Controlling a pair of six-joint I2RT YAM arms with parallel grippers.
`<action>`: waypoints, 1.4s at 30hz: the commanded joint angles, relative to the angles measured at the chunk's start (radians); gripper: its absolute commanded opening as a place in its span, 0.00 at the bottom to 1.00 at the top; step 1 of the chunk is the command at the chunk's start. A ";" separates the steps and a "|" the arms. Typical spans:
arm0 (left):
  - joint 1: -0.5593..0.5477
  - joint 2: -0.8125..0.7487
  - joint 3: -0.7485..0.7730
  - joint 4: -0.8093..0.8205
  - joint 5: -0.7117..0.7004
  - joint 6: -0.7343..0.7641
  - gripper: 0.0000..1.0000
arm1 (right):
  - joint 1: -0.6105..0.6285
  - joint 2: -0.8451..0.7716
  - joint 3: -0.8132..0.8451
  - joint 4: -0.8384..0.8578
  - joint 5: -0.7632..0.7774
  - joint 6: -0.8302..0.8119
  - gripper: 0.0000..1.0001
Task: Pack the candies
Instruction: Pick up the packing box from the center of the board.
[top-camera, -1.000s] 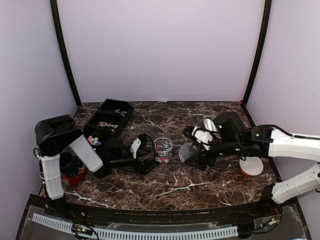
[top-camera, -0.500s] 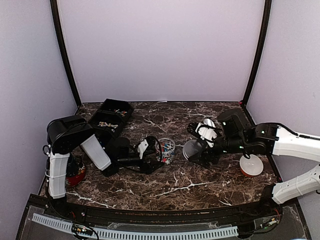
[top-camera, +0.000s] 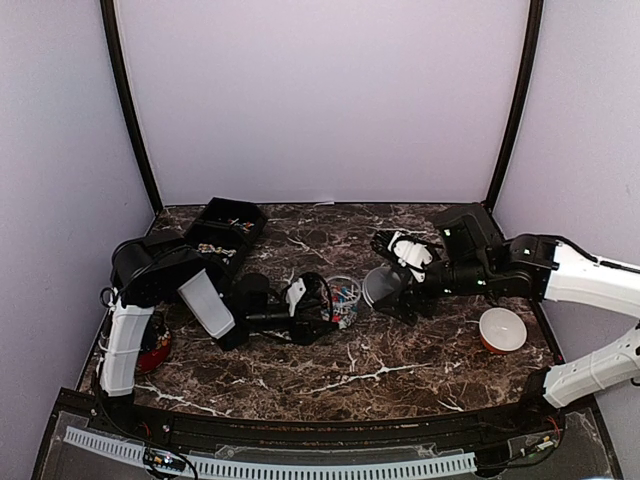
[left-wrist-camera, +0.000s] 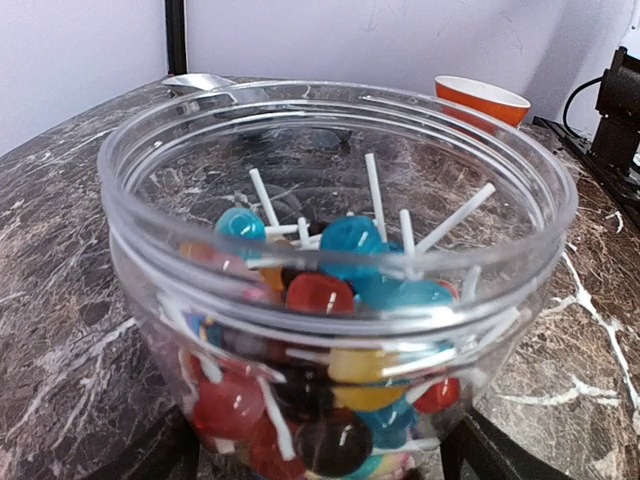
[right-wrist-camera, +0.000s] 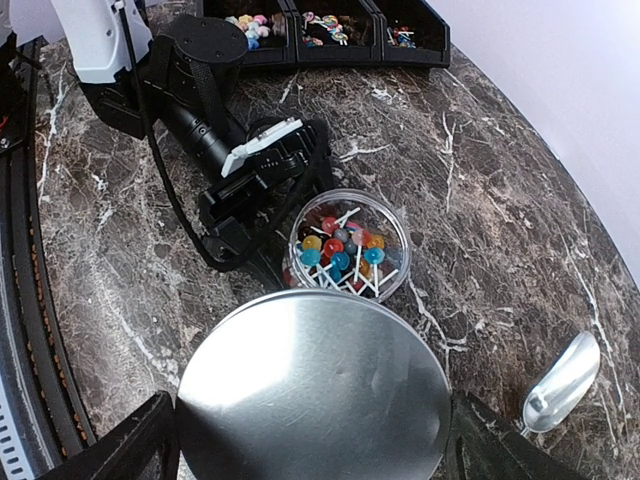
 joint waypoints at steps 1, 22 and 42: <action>0.002 0.029 0.026 0.056 0.091 -0.012 0.82 | -0.019 0.029 0.040 -0.005 -0.002 -0.018 0.88; -0.004 0.198 0.180 0.062 0.215 -0.077 0.99 | -0.044 0.135 0.170 -0.103 -0.003 -0.043 0.87; -0.008 0.245 0.186 0.122 0.351 -0.117 0.88 | -0.119 0.263 0.244 -0.139 -0.108 -0.123 0.88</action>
